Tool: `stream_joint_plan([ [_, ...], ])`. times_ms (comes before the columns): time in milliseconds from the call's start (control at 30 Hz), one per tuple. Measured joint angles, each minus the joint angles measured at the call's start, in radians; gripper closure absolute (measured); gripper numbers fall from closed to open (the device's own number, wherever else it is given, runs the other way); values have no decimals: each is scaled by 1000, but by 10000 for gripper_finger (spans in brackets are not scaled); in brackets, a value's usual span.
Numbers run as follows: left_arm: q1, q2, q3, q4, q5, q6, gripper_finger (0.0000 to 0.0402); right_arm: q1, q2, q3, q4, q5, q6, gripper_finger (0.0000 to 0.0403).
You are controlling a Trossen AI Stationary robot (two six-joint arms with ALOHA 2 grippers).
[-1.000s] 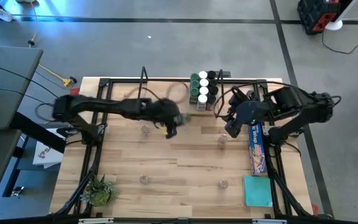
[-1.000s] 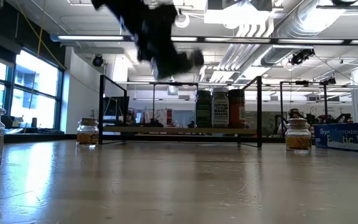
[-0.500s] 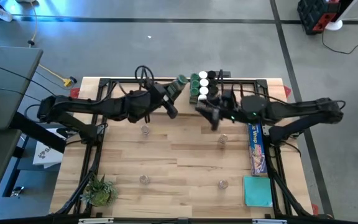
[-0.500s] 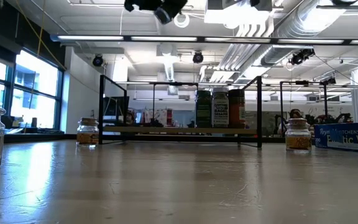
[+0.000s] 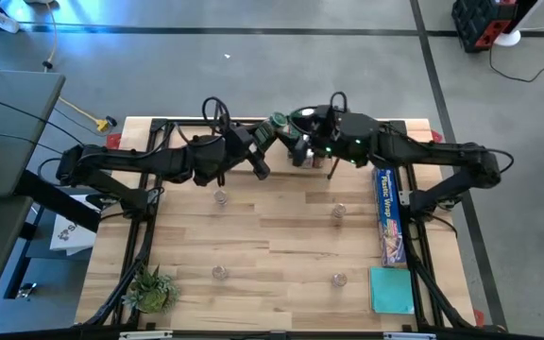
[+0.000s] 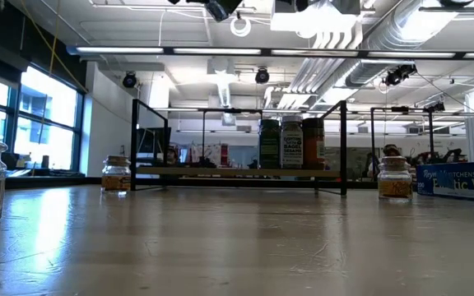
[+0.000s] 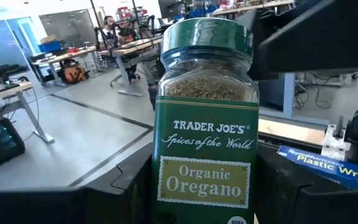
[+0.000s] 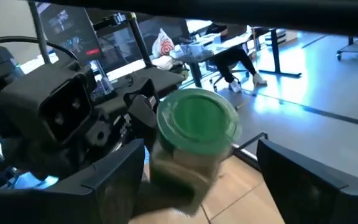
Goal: Shelf spices
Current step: Put the green seasoning bottle on the shelf aligned with the other green seasoning bottles
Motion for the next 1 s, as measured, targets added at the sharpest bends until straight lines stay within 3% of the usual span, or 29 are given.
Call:
stream_joint_plan([
  [233,1,0,0,-3,0,25,209,-24,92,100,0,-46,52,101],
  [333,1,0,0,-15,-10,25,209,-25,108,118,-8,-54,52,137],
  [467,-1,0,0,-27,-36,26,209,-25,109,121,-11,-55,59,213],
  [567,1,-1,0,-58,8,24,209,-30,104,121,-50,-64,63,215],
  [667,5,-18,0,-180,137,-24,167,-39,85,122,-168,-110,99,215],
  [833,1,-91,0,-520,287,-195,82,-49,50,123,-408,-245,69,215],
  [900,-3,-122,0,-647,303,-231,69,-28,55,98,-448,-333,21,215],
  [1000,-13,-167,0,-774,313,-248,65,31,74,7,-376,-475,-26,215],
])
